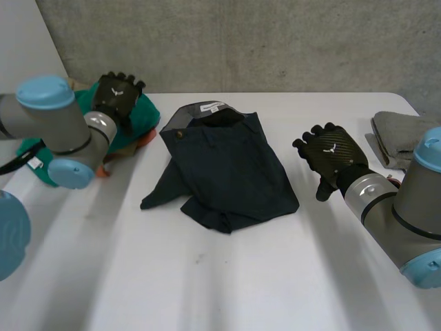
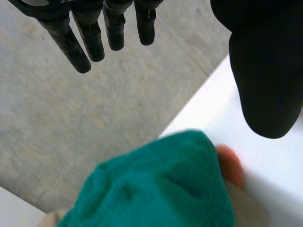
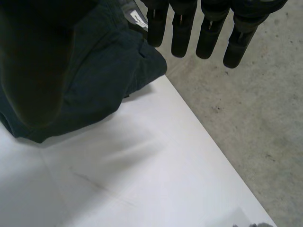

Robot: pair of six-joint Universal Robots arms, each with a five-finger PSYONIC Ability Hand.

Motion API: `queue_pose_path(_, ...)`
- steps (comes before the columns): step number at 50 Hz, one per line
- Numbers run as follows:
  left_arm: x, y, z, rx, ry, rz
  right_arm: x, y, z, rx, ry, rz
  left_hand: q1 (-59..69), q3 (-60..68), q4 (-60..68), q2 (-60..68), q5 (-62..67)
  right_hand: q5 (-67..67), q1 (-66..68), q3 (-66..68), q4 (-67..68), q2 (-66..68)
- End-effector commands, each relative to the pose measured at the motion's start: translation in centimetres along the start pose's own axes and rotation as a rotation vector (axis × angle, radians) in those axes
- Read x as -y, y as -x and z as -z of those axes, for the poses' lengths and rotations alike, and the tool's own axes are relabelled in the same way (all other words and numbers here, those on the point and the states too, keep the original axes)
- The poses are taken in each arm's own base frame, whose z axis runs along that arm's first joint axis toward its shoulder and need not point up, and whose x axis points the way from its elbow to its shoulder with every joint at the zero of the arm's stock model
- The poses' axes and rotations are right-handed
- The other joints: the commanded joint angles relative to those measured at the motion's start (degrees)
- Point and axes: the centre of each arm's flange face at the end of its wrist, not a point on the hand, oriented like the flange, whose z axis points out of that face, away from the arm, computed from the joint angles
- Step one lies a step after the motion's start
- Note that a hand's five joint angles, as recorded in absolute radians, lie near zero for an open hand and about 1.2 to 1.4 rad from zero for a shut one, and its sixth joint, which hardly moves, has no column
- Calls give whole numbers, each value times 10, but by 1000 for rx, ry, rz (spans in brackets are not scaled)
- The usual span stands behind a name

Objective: Fold the laundry.

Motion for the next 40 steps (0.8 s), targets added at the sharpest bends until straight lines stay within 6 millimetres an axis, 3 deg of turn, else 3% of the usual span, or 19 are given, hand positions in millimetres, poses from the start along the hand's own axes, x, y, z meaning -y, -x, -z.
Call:
queue_pose_path(1,41,8,25,-55,-9,97,-1,-2,1,-11,21,-20,14,5,11,10,-4,-15,-35,-27,-32,-36)
queue_pose_path(4,57,-6,45,-162,4,144,-3,-3,1,-9,32,-31,21,12,18,17,3,-17,-37,-29,-33,-38)
queue_pose_path(8,60,-33,66,-303,37,157,-6,-4,1,-13,40,-29,57,47,53,52,38,-17,-37,-29,-33,-38)
queue_pose_path(18,47,-61,73,-351,78,74,-13,-3,0,-10,61,-34,129,119,125,124,110,-17,-37,-29,-33,-38)
queue_pose_path(20,44,-64,70,-342,73,69,-13,-3,0,-9,62,-35,203,193,199,198,184,-17,-37,-29,-33,-38)
queue_pose_path(22,44,-69,63,-322,59,59,-14,-3,0,-8,66,-34,381,371,377,376,362,-17,-37,-29,-33,-38)
queue_pose_path(23,44,-69,61,-314,56,57,-15,-3,0,-9,68,-35,480,470,476,475,461,-17,-37,-29,-33,-38)
queue_pose_path(24,46,-70,58,-290,58,55,-16,-3,1,-7,72,-36,687,678,683,682,668,-17,-37,-29,-33,-38)
queue_pose_path(27,51,-70,54,-242,52,51,-17,-4,1,-11,74,-37,689,680,685,684,670,-17,-37,-29,-33,-38)
queue_pose_path(31,85,-64,52,-158,-33,49,-19,-6,0,-18,78,-42,689,680,685,684,670,-17,-37,-29,-33,-38)
queue_pose_path(32,105,-64,53,-144,-101,56,-19,-7,0,-20,78,-45,689,680,685,684,670,-17,-37,-29,-33,-38)
queue_pose_path(35,137,-66,57,-135,-219,73,-19,-9,-1,-25,79,-45,689,680,685,684,670,-17,-37,-29,-33,-38)
queue_pose_path(36,156,-71,61,-145,-296,84,-19,-11,-1,-31,81,-47,689,680,685,684,670,-17,-37,-29,-33,-38)
queue_pose_path(39,180,-84,70,-185,-394,95,-19,-16,-2,-49,80,-50,689,680,685,684,670,-17,-37,-29,-33,-38)
queue_pose_path(40,190,-97,77,-229,-443,99,-19,-21,-3,-69,82,-55,689,680,685,684,670,-17,-37,-29,-33,-38)
